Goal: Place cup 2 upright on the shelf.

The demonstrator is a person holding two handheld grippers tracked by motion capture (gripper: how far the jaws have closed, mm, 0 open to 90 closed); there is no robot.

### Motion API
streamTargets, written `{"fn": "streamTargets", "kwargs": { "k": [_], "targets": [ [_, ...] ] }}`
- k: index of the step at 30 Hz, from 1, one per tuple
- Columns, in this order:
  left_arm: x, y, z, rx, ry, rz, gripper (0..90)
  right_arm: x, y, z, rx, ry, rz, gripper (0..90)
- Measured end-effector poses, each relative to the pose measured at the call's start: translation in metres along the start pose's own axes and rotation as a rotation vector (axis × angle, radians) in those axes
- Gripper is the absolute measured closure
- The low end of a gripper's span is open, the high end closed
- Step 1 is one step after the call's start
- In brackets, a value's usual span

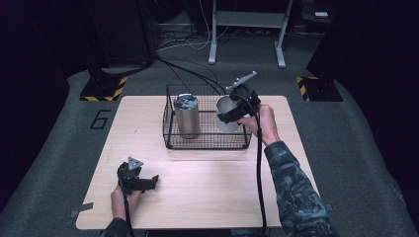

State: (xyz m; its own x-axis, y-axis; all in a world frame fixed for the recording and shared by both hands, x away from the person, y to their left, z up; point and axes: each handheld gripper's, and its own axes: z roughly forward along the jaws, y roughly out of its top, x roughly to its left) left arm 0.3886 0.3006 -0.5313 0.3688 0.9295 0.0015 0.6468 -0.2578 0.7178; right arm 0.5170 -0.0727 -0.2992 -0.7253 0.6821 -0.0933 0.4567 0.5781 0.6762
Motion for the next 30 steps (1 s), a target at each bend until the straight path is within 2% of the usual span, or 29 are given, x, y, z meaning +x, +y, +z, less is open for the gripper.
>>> {"fn": "streamTargets", "kwargs": {
  "k": [8, 13, 16, 30],
  "targets": [
    [0.000, 0.000, 0.000, 0.000, 0.000, -0.001, 0.4, -0.001, 0.007, 0.013, 0.018, 0.004, -0.002, 5.7],
    [0.000, 0.000, 0.000, -0.001, 0.000, 0.000, 0.4, -0.006, 0.011, 0.020, 0.025, 0.007, 0.009, 5.7],
    [0.000, 0.000, 0.000, -0.001, 0.001, -0.001, 0.4, -0.009, 0.014, 0.024, 0.029, 0.006, 0.000, 5.7],
    [0.000, 0.000, 0.000, 0.006, -0.003, 0.006, 0.4, -0.023, 0.016, 0.053, 0.068, 0.000, 0.052, 5.7]
  ]
}}
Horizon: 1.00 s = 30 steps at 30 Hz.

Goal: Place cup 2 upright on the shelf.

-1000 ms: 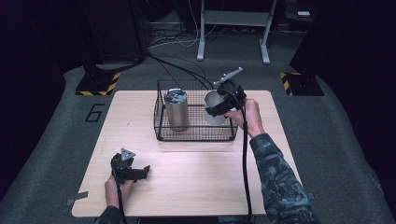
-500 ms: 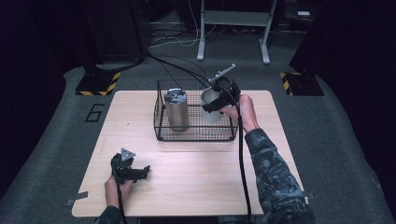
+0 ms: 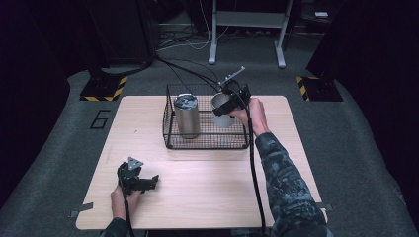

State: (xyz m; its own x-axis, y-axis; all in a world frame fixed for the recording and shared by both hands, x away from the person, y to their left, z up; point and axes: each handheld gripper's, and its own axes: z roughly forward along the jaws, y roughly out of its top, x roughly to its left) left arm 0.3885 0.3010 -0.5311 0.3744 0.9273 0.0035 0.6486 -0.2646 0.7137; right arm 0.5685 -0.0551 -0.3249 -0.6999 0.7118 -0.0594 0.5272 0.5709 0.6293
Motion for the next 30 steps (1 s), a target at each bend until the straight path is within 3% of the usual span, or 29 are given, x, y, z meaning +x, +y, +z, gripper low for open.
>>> {"fn": "streamTargets", "kwargs": {
  "k": [14, 30],
  "targets": [
    [0.000, 0.000, 0.000, -0.007, 0.003, -0.007, 0.4, -0.006, 0.001, 0.032, 0.039, 0.004, 0.052, 5.7],
    [-0.001, 0.000, 0.001, -0.013, 0.004, -0.007, 0.4, -0.007, 0.001, 0.066, 0.103, 0.005, 0.069, 5.7]
  ]
}}
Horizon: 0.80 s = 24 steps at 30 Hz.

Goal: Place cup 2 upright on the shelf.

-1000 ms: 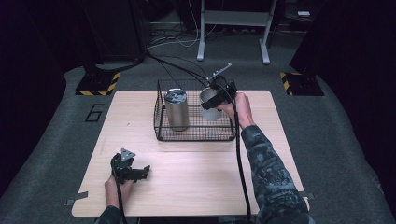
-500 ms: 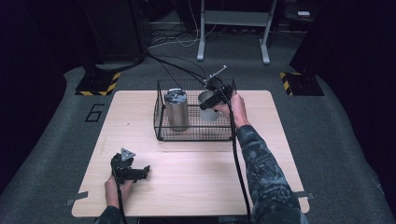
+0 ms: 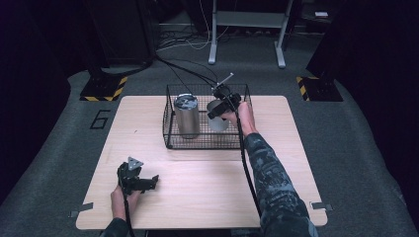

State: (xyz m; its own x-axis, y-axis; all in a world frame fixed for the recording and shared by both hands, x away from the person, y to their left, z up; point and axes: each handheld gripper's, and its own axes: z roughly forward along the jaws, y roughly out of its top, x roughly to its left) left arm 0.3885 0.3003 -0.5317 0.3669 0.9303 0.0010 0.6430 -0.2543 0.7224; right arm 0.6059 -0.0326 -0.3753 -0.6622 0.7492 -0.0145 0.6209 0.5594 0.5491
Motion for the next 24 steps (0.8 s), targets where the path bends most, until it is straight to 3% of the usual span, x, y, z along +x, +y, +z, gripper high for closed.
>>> {"fn": "streamTargets", "kwargs": {
  "k": [24],
  "targets": [
    [0.000, 0.000, -0.001, 0.008, -0.003, 0.003, 0.4, -0.001, -0.009, 0.038, 0.047, -0.012, 0.040, 5.6]
  ]
}}
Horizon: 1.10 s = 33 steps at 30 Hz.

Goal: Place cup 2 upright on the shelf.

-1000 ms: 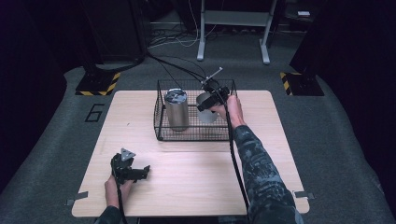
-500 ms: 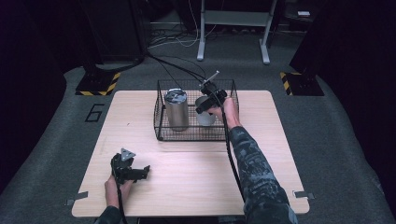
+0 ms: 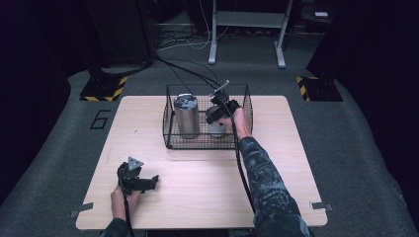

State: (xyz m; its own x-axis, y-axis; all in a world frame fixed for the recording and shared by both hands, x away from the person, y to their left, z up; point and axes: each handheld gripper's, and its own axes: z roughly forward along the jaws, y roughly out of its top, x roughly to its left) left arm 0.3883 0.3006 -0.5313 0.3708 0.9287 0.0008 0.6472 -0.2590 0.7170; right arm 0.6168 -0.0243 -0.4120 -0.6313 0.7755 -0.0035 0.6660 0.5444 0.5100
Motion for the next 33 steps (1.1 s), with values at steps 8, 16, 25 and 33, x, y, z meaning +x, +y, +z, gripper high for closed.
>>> {"fn": "streamTargets", "kwargs": {
  "k": [8, 16, 25, 33],
  "targets": [
    [0.000, 0.000, 0.000, 0.000, 0.000, 0.000, 0.4, 0.002, 0.000, 0.007, 0.016, -0.008, 0.006, 5.5],
    [0.000, 0.000, 0.000, -0.001, 0.000, 0.001, 0.4, 0.002, 0.000, 0.008, 0.019, -0.008, 0.011, 5.2],
    [0.001, 0.000, 0.000, 0.002, 0.003, 0.009, 0.4, 0.005, 0.003, -0.006, -0.013, -0.017, 0.005, 0.2],
    [0.000, 0.000, 0.001, -0.007, 0.002, -0.005, 0.4, 0.009, 0.001, -0.027, -0.045, -0.002, 0.015, 0.0]
  ]
}}
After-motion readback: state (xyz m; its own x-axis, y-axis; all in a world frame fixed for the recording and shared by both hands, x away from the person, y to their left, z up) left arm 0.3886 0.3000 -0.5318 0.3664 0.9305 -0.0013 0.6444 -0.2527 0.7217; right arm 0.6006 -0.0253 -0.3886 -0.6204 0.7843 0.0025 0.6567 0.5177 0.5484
